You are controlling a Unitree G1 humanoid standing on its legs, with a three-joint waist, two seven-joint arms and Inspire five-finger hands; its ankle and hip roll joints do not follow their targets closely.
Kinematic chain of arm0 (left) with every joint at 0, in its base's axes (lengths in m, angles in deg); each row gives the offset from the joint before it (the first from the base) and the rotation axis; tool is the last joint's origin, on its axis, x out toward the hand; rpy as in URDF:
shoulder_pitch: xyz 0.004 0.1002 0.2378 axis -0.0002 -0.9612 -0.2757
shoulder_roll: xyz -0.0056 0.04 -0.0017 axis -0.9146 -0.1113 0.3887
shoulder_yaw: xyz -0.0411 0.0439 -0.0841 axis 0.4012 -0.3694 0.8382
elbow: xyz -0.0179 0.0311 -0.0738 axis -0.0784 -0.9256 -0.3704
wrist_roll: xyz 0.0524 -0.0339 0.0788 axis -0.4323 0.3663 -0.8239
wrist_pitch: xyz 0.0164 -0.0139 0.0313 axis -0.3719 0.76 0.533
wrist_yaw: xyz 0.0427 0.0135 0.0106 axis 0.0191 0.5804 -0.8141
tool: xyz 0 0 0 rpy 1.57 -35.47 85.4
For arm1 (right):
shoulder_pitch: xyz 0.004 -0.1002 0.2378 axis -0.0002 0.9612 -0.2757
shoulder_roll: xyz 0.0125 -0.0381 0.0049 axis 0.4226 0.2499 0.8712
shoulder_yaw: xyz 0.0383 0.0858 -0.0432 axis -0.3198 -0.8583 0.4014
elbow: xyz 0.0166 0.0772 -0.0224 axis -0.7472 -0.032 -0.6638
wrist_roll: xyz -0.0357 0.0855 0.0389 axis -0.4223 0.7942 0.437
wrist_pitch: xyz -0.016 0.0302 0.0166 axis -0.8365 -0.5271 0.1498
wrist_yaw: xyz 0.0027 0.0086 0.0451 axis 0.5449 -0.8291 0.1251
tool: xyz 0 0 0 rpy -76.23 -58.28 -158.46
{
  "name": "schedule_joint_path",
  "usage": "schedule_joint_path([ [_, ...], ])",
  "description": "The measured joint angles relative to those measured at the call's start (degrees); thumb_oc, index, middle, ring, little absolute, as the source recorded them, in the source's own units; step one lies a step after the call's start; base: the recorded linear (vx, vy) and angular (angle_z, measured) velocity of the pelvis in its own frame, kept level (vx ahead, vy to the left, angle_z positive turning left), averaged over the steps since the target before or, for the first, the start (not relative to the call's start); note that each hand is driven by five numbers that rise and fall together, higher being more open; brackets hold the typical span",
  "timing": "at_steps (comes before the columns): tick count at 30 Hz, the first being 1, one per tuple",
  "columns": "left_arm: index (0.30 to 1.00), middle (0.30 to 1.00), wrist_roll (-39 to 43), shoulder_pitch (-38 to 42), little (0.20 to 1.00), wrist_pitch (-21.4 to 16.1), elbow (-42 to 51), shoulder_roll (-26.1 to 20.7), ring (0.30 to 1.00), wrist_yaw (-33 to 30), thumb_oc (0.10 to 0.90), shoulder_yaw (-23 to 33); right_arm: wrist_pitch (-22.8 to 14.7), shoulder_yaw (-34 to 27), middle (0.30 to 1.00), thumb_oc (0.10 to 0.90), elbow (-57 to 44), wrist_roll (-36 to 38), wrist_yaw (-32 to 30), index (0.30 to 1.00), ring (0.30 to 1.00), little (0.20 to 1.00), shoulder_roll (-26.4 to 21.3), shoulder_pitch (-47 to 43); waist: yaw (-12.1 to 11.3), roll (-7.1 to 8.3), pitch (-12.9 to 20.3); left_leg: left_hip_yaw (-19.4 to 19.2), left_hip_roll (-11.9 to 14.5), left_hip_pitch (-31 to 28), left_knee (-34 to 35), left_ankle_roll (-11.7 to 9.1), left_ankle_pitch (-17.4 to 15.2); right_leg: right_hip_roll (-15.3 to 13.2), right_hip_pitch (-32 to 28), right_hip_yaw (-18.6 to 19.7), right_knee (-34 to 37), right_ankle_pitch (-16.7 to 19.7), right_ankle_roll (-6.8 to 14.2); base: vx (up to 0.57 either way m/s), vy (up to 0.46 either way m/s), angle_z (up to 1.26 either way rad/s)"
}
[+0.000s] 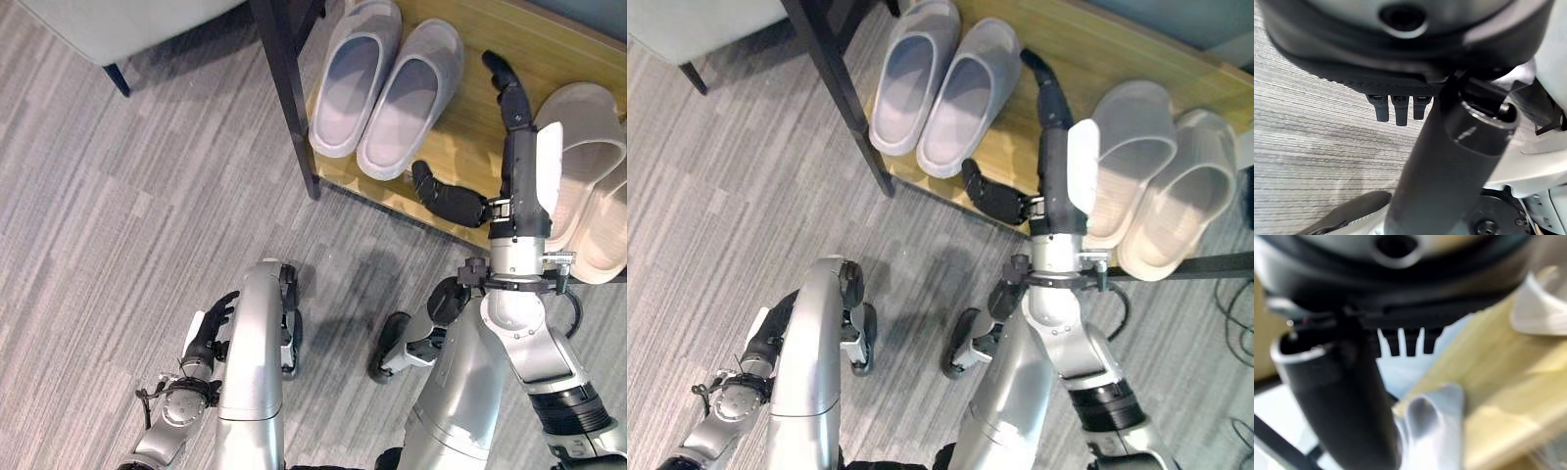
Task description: Arrange the slippers neatly on the shoe rack.
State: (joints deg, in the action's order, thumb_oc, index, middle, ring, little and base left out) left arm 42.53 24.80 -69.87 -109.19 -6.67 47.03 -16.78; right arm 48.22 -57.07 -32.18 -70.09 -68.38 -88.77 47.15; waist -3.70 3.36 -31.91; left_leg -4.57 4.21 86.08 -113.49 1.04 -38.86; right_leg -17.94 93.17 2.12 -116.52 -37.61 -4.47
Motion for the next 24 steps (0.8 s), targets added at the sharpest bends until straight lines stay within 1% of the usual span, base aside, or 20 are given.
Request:
schedule_joint_path([
  [1,0.9,0.9,-0.04,0.65,0.9,0.28,-0.57,0.61,0.9,-0.09,0.8,0.87,-0.71,-0.09,0.9,0.8,0.53,-0.2,0.25,0.9,0.9,0.9,0.18,-0.72,0.15,0.01,-0.03,0.2,-0.02,-0.19,2.92,0.13,1.56,-0.01,-0.84,-1.35,3.46,1.39,-1.46,-0.22,0.207,-0.15],
  [2,0.9,0.9,-0.37,1.41,0.9,0.56,-1.01,1.08,0.9,-0.27,0.8,1.58,-0.69,-0.23,0.9,0.8,1.38,-0.06,0.59,0.9,0.9,0.9,0.83,-1.98,-0.15,-0.04,0.02,0.94,-0.01,0.06,6.1,-0.54,2.81,0.05,-1.37,-2.96,6.91,2.3,-1.34,-0.14,0.153,-0.18],
  [3,0.9,0.9,-1.19,2.93,0.9,0.52,-0.84,1.13,0.9,-0.38,0.8,1.71,-1.14,-1.08,0.9,0.8,0.61,-0.27,0.95,0.9,0.9,0.9,-0.17,-1.92,-0.7,-0.06,0.0,1.22,-0.09,0.02,10.38,-0.37,4.76,-0.02,-1.98,-4.28,11.25,4.55,-1.64,-0.08,0.127,-0.12],
  [4,0.9,0.9,-1.27,3.41,0.9,0.57,-0.8,1.12,0.9,-0.46,0.8,1.95,-1.34,-1.3,0.9,0.8,0.64,-0.48,1.01,0.9,0.9,0.9,-0.35,-2.25,-0.65,-0.19,0.04,1.29,-0.06,-0.12,12.7,-0.28,5.66,-0.12,-2.52,-5.04,13.5,5.21,-1.68,-0.08,0.115,-0.01],
  [6,0.9,0.9,-1.51,4.18,0.9,0.51,0.06,1.09,0.9,-0.46,0.8,3.0,-1.35,-1.39,0.9,0.8,0.49,-0.65,1.35,0.9,0.9,0.9,-1.41,-2.46,-1.47,-0.58,0.19,1.78,-0.21,-1.32,20.27,-0.48,8.83,0.03,-5.17,-7.55,21.43,7.83,-1.62,-0.1,0.096,0.04],
  [7,0.9,0.9,-1.49,4.29,0.9,0.45,0.35,1.24,0.9,-0.51,0.8,3.29,-1.37,-1.6,0.9,0.8,0.53,-0.95,1.7,0.9,0.9,0.9,-1.58,-2.41,-1.79,-0.97,0.32,2.06,-0.23,-1.75,22.06,-0.71,9.49,-0.04,-6.03,-8.47,23.25,8.26,-1.7,-0.15,0.062,0.06],
  [8,0.9,0.9,-1.38,4.61,0.9,0.21,1.29,1.25,0.9,-0.47,0.8,3.91,-1.32,-1.59,0.9,0.8,0.76,-1.82,2.52,0.9,0.9,0.9,-1.67,-2.69,-2.04,-1.56,0.43,2.5,-0.32,-3.02,26.05,-0.68,11.02,-0.08,-8.24,-10.04,27.42,9.53,-1.66,-0.13,0.031,0.09],
  [10,0.9,0.9,-1.21,5.95,0.9,-0.26,2.29,1.48,0.9,-0.41,0.8,4.22,-1.23,-1.42,0.9,0.8,1.24,-2.62,3.67,0.9,0.9,0.9,-1.52,-1.94,-2.14,-1.74,0.36,2.02,-1.03,-6.15,31.32,-0.3,13.1,-0.13,-11.7,-11.1,32.51,11.3,-2.09,-0.11,0.014,0.1],
  [11,0.9,0.9,-1.41,6.82,0.9,-0.85,2.17,1.51,0.9,-0.25,0.8,4.28,-1.27,0.84,0.9,0.8,3.34,-3.49,4.57,0.9,0.9,0.9,-0.95,-0.94,-2.23,-1.98,1.19,1.96,-1.25,-11.75,38.47,-0.38,15.37,0.32,-17.53,-12.33,39.53,13.37,-1.38,-0.12,-0.005,0.1],
  [12,0.9,0.9,-1.39,6.88,0.9,-1.48,2.65,1.46,0.9,0.07,0.8,4.43,-1.27,1.24,0.9,0.8,3.8,-4.38,4.93,0.9,0.9,0.9,-0.79,-0.06,-2.47,-2.2,1.3,1.82,-1.43,-14.4,41.3,-0.09,16.31,0.32,-20.32,-12.95,42.17,14.18,-1.53,-0.15,-0.012,0.11],
  [13,0.9,0.9,-1.35,6.95,0.9,-2.45,3.84,1.53,0.9,0.89,0.8,4.81,-1.17,1.53,0.9,0.8,4.64,-5.75,5.45,0.9,0.9,0.9,-0.53,1.78,-2.38,-2.2,1.31,1.63,-2.14,-19.23,46.6,-0.17,17.95,0.58,-24.98,-13.35,47.12,15.58,-0.78,-0.09,-0.015,0.06],
  [14,0.9,0.9,-1.43,5.89,0.9,-4.15,4.38,1.88,0.9,1.53,0.8,3.9,-1.19,2.82,0.9,0.8,6.06,-7.07,5.79,0.9,0.9,0.9,-0.39,4.19,-2.38,-2.16,4.45,1.55,-2.21,-21.17,50.8,-0.33,19.41,1.27,-27.16,-13.81,51.6,17.27,0.24,-0.09,-0.005,0.02],
  [15,0.9,0.9,-1.49,4.68,0.9,-5.26,4.53,2.04,0.9,2.09,0.8,3.1,-1.54,4.36,0.9,0.8,8.44,-8.7,5.95,0.9,0.9,0.9,-0.25,6.23,-2.34,-2.35,8.95,1.56,-2.21,-22.22,54.38,0.11,20.61,1.5,-28.74,-14.97,55.53,18.29,0.34,-0.03,-0.017,-0.02],
  [17,0.9,0.9,-1.57,4.5,0.9,-6.23,4.53,2.23,0.9,4.04,0.8,1.21,-0.86,6.55,0.9,0.8,12.81,-10.91,6.67,0.9,0.9,0.9,-0.07,8.41,-1.91,-2.49,12.24,1.63,-2.7,-28.13,61.08,0.13,22.63,2.29,-34.95,-15.97,62.39,20.8,2.17,0.03,-0.011,0.01],
  [18,0.9,0.9,-1.71,4.48,0.9,-6.41,4.56,2.41,0.9,4.61,0.8,1.04,-0.84,6.95,0.9,0.8,13.67,-11.38,6.9,0.9,0.9,0.9,-0.01,9.59,-1.8,-2.5,12.68,1.63,-2.84,-29.85,62.63,0.21,22.98,2.7,-36.66,-16.09,64.08,21.32,2.29,0.07,-0.022,-0.02],
  [19,0.9,0.9,-2.17,4.54,0.9,-6.42,4.49,2.61,0.9,5.77,0.8,0.75,-0.82,7.68,0.9,0.8,15.77,-11.8,7.48,0.9,0.9,0.9,0.13,10.64,-1.46,-2.35,13.37,1.53,-3.15,-33.48,66.51,0.2,24.02,3.04,-40.25,-16.65,67.89,22.61,2.87,0.07,-0.019,-0.04],
  [21,0.9,0.9,-2.24,4.25,0.9,-6.23,4.09,2.78,0.9,6.88,0.8,0.5,-0.54,8.62,0.9,0.8,19.51,-12.1,8.34,0.9,0.9,0.9,0.22,11.43,-1.32,-2.37,13.52,1.53,-3.16,-38.31,71.85,0.37,25.91,3.83,-45.41,-17.64,73.46,24.62,3.46,0.14,-0.068,0.0],
  [22,0.9,0.9,-2.4,3.66,0.9,-6.21,3.95,2.89,0.9,7.44,0.8,0.52,-0.69,8.99,0.9,0.8,21.86,-12.31,8.58,0.9,0.9,0.9,0.36,12.53,-1.36,-2.21,13.82,1.67,-3.44,-41.4,75.28,0.2,26.85,4.4,-48.4,-17.88,76.75,25.55,4.19,0.2,-0.099,0.05],
  [23,0.9,0.9,-2.59,3.5,0.9,-5.81,2.68,3.15,0.9,8.31,0.8,0.44,-0.47,9.64,0.9,0.8,26.5,-13.1,9.03,0.9,0.9,0.9,1.47,12.35,-1.46,-2.21,13.82,1.79,-3.54,-45.69,80.08,-0.06,29.09,5.04,-52.83,-18.99,81.76,27.7,4.35,0.06,-0.037,0.05],
  [24,0.9,0.9,-2.68,3.24,0.9,-5.8,1.97,3.15,0.9,8.8,0.8,0.27,0.22,9.82,0.9,0.8,28.67,-13.1,9.66,0.9,0.9,0.9,2.24,12.8,-1.56,-2.2,13.86,1.84,-3.54,-48.77,83.23,-0.12,30.3,5.76,-55.97,-19.22,84.97,28.98,4.5,0.14,-0.055,-0.01],
])
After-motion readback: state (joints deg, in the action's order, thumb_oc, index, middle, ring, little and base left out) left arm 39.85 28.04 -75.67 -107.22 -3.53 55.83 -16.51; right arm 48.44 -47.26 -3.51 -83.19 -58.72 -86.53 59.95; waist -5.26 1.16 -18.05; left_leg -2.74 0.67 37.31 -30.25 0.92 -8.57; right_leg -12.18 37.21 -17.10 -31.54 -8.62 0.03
